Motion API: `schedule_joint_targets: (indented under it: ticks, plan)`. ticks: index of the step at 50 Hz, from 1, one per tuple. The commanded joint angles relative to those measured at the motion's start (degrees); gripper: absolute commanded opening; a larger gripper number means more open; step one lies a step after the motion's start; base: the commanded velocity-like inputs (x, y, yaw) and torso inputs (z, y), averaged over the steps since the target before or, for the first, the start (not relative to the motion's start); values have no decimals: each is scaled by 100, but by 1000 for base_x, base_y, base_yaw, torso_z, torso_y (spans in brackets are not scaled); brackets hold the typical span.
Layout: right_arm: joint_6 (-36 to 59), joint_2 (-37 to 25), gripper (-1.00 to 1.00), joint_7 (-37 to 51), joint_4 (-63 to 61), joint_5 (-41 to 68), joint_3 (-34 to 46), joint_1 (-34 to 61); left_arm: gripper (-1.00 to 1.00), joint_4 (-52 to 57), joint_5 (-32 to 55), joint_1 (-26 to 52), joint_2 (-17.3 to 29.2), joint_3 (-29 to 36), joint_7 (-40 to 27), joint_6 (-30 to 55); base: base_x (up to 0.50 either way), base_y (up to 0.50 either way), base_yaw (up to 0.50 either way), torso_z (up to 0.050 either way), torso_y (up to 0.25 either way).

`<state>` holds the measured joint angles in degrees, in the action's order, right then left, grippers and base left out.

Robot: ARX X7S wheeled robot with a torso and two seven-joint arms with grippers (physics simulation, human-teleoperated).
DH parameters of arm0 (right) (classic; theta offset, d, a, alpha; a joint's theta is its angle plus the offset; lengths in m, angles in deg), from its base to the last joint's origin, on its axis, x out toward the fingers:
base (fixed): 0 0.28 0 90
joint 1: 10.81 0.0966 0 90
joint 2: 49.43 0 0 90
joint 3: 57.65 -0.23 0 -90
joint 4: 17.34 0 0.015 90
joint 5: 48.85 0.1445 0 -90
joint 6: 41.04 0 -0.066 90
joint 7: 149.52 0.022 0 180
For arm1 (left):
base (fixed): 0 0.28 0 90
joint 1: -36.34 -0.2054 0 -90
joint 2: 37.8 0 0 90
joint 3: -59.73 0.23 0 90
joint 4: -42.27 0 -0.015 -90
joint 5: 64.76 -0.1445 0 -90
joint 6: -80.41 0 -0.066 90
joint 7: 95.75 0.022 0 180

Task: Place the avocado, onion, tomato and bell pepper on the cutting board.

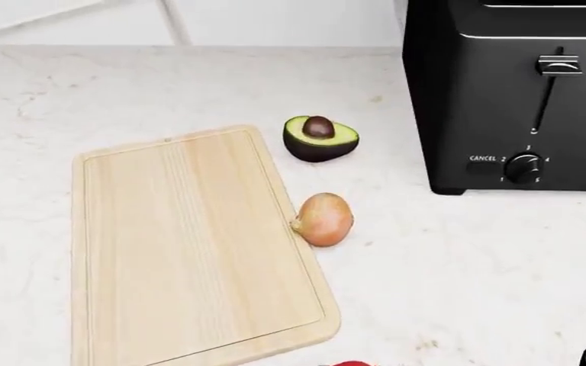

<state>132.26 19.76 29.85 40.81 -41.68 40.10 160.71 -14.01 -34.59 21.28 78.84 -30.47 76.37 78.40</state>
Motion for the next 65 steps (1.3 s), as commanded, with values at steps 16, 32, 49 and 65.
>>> schedule_joint_targets:
  ticks: [16,32,49,65]
  plan:
    - [57,34,100,-124,-62,-97,-204,-89,100,-160,135,75,-139,-189,63,-69,268,0,0,0,0]
    - [150,5,100,-126,-192,-53,-286,-247,100,-89,344,-26,-92,-212,-40,-37,268,0,0,0,1]
    - [35,-329,100,-215,-75,-28,-23,38,100,-1562,3602,790,318,217,-1124,189,31,0,0,0,1]
    - [73,-486,100,-229,209,-55,239,677,100,-3885,7464,2868,308,3261,-2074,155,0,0,0,0,0]
